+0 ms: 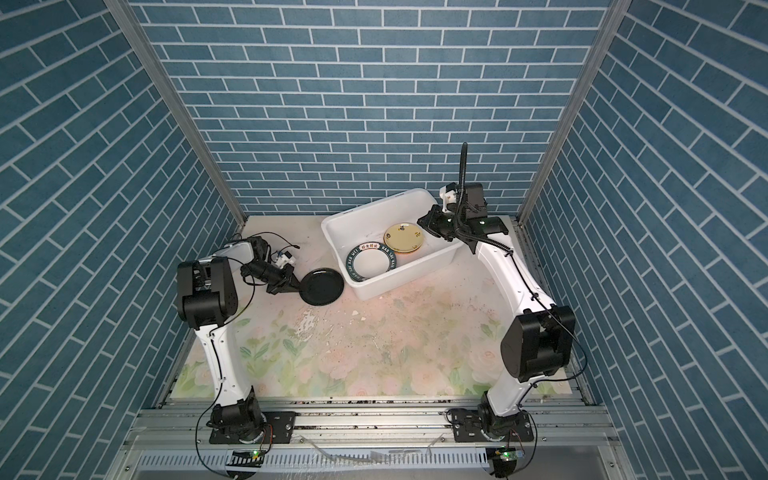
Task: Place the plates into the plastic bin on the countertop
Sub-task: 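Pinch the black plate's rim with the left gripper and lift it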
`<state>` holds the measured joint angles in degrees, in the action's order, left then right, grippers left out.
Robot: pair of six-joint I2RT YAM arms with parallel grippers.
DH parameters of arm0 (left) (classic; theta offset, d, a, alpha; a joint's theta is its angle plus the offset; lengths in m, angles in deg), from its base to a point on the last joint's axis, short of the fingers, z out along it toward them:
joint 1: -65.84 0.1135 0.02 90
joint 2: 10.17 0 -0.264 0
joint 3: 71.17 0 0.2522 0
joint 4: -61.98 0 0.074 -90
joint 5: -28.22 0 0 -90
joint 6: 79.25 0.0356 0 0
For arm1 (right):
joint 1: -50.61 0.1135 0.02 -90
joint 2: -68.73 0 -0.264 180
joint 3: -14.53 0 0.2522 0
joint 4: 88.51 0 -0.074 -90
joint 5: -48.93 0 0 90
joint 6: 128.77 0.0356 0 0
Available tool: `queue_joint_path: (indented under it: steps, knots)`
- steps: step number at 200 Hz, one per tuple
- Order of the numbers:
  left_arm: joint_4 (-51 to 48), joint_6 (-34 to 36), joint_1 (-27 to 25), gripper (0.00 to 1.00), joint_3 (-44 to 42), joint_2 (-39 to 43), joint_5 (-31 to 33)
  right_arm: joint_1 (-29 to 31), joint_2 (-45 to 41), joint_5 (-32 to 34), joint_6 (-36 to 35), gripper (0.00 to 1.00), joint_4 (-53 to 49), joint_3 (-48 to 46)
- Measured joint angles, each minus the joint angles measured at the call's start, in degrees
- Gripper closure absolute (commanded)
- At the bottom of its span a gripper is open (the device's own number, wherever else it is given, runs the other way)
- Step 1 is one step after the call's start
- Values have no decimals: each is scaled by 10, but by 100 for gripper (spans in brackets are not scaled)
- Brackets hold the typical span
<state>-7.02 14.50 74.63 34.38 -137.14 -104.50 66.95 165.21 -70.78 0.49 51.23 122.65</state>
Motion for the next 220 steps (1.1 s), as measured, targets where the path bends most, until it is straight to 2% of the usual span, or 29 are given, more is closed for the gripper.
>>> queue_joint_path:
  steps: [44,90,176,220]
  knots:
    - [-2,-3,3,100,0,17,9,0,13,-7,3,90,7,6]
    - [-14,-7,26,100,3,85,28,0,30,-16,4,88,9,17]
    - [-76,31,73,100,106,189,77,0,56,-40,3,85,7,49]
    - [-111,50,75,100,159,218,73,12,93,-49,-11,84,-26,117]
